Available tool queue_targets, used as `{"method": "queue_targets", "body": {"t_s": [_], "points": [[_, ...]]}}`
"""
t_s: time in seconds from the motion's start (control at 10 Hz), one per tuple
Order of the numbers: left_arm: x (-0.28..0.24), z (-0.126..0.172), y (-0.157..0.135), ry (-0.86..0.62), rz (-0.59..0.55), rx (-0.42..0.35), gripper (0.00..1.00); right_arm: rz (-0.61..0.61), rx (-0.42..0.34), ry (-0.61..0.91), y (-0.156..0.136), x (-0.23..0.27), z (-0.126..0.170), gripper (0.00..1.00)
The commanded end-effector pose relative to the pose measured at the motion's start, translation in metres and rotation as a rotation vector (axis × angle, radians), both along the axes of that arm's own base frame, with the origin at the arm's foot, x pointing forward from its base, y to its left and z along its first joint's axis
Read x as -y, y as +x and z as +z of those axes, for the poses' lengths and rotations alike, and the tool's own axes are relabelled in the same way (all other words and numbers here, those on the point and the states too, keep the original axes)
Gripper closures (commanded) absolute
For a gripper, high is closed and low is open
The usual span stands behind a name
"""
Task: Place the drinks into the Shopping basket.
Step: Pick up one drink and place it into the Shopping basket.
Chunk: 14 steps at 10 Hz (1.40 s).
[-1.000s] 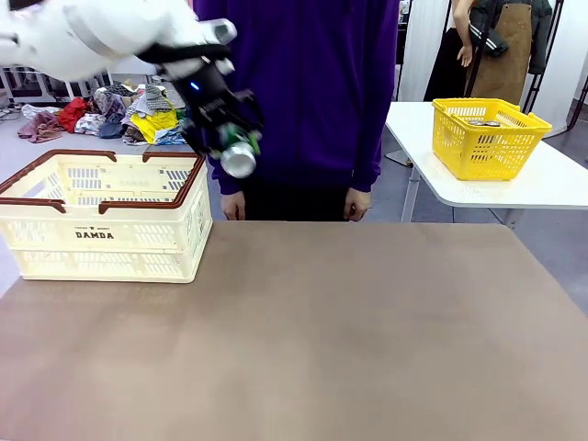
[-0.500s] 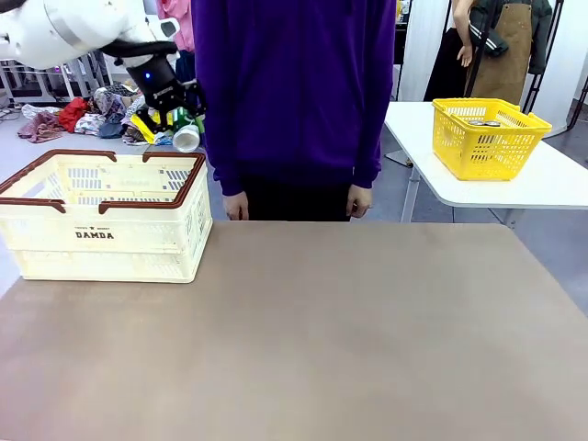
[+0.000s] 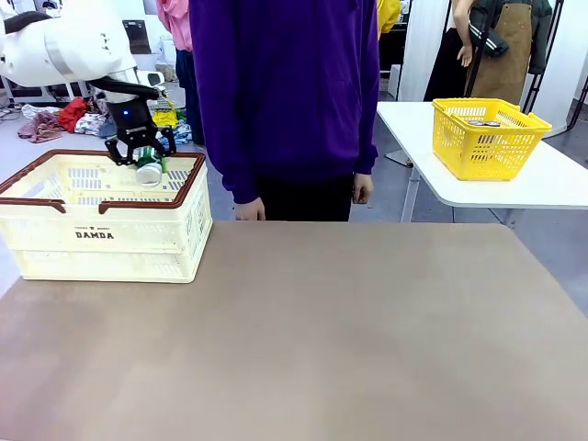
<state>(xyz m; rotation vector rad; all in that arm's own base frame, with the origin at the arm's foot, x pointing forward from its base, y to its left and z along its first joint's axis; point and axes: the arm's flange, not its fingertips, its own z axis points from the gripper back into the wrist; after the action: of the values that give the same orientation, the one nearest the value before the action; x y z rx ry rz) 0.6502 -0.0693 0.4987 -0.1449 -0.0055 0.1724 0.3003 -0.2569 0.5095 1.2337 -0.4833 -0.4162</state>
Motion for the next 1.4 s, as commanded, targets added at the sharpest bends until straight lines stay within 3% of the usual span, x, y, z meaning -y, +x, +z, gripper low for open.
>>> {"method": "queue_targets", "body": {"t_s": [0.0, 0.2, 0.3, 0.7, 0.9, 1.3], "points": [[-0.008, 0.025, -0.017, -0.047, -0.076, -0.011, 1.0, 0.007, 0.028, 0.002, 0.001, 0.0, 0.001, 0.0], [-0.007, 0.038, -0.031, -0.094, -0.086, -0.003, 1.0, 0.007, 0.028, 0.002, 0.001, 0.0, 0.001, 0.0], [-0.007, 0.018, -0.013, -0.021, -0.058, -0.018, 1.0, 0.007, 0.028, 0.002, 0.001, 0.0, 0.001, 0.0], [-0.006, 0.017, -0.014, -0.035, -0.07, -0.028, 1.0, 0.007, 0.028, 0.002, 0.001, 0.0, 0.001, 0.0], [-0.002, -0.001, -0.015, -0.044, -0.248, -0.057, 1.0, 0.007, 0.028, 0.002, 0.001, 0.0, 0.001, 0.0], [-0.001, -0.028, -0.029, -0.029, -0.262, 0.001, 1.0, 0.007, 0.028, 0.002, 0.001, 0.0, 0.001, 0.0]]}}
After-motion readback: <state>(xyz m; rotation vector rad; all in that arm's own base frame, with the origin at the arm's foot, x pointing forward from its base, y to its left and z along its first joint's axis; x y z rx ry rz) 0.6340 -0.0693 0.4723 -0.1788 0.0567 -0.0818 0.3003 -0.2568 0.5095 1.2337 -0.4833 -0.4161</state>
